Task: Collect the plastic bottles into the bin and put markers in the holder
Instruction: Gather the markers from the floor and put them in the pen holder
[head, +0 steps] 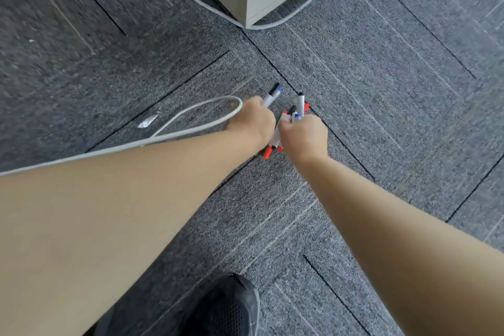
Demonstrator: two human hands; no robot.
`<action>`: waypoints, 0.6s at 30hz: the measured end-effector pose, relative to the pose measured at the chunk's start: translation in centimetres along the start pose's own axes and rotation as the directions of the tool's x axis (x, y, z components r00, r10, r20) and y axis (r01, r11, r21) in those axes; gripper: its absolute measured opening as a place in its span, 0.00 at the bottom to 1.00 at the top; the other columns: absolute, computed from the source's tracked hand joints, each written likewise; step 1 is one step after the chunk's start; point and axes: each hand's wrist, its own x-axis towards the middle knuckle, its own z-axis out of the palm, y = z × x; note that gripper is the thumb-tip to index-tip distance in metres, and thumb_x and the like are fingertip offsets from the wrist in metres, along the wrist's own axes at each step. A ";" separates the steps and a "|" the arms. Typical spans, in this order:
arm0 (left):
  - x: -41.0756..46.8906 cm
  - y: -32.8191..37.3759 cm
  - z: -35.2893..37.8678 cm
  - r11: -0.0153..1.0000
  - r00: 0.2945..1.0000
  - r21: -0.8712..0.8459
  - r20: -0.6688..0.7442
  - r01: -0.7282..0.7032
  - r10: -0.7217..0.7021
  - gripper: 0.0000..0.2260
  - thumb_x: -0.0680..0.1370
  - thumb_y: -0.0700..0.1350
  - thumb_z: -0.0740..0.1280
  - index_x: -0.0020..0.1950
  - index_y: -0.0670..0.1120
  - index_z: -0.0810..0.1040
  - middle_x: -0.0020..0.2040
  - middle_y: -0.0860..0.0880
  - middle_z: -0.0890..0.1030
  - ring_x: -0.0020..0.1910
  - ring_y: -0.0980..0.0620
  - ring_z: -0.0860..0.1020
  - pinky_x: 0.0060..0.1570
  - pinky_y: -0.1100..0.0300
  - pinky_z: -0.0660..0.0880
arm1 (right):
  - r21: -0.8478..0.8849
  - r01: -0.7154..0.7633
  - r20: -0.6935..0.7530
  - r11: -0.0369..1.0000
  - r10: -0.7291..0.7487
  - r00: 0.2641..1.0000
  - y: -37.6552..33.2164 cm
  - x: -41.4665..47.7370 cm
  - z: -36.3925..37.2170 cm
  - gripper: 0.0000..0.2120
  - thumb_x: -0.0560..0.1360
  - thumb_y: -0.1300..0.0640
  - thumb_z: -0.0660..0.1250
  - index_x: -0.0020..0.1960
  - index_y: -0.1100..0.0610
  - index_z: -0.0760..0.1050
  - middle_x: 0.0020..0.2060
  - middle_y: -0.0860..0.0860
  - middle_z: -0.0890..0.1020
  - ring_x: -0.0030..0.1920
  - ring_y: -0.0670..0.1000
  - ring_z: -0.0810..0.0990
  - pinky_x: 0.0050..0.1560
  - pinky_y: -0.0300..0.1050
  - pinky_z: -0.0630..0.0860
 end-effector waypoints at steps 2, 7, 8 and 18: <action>-0.7 0.4 0.4 1.000 0.997 -0.005 0.069 -0.015 0.015 0.16 0.82 0.47 0.55 0.66 0.40 0.70 0.55 0.45 0.77 0.36 0.51 0.70 0.27 0.64 0.60 | 0.045 -0.029 -0.025 0.999 0.030 0.999 0.2 0.2 -0.2 0.14 0.78 0.52 0.60 0.42 0.61 0.76 0.30 0.52 0.73 0.37 0.54 0.74 0.27 0.39 0.64; -0.9 -0.6 2.3 0.994 1.000 0.104 0.028 -0.015 0.012 0.22 0.77 0.52 0.67 0.63 0.38 0.69 0.59 0.42 0.79 0.46 0.43 0.79 0.36 0.56 0.69 | 0.454 -0.106 -0.185 0.884 0.210 0.960 1.6 -0.2 -3.4 0.15 0.74 0.57 0.64 0.30 0.55 0.67 0.26 0.50 0.71 0.25 0.49 0.68 0.25 0.37 0.67; -0.8 -0.7 2.7 0.987 1.000 0.160 -0.004 -0.016 0.016 0.21 0.78 0.52 0.66 0.62 0.38 0.69 0.56 0.41 0.79 0.45 0.43 0.79 0.35 0.55 0.69 | 0.487 -0.099 -0.193 0.867 0.218 0.957 2.0 -0.4 -4.1 0.15 0.74 0.58 0.65 0.30 0.55 0.66 0.25 0.49 0.70 0.24 0.47 0.66 0.22 0.37 0.65; -1.7 0.8 4.2 0.938 0.995 0.332 0.032 -0.097 0.091 0.16 0.82 0.47 0.60 0.65 0.39 0.70 0.58 0.42 0.76 0.49 0.44 0.78 0.44 0.53 0.74 | 0.478 -0.113 -0.082 0.871 0.173 0.982 1.0 -0.9 -8.6 0.11 0.73 0.60 0.64 0.33 0.55 0.67 0.29 0.51 0.71 0.28 0.49 0.69 0.25 0.41 0.66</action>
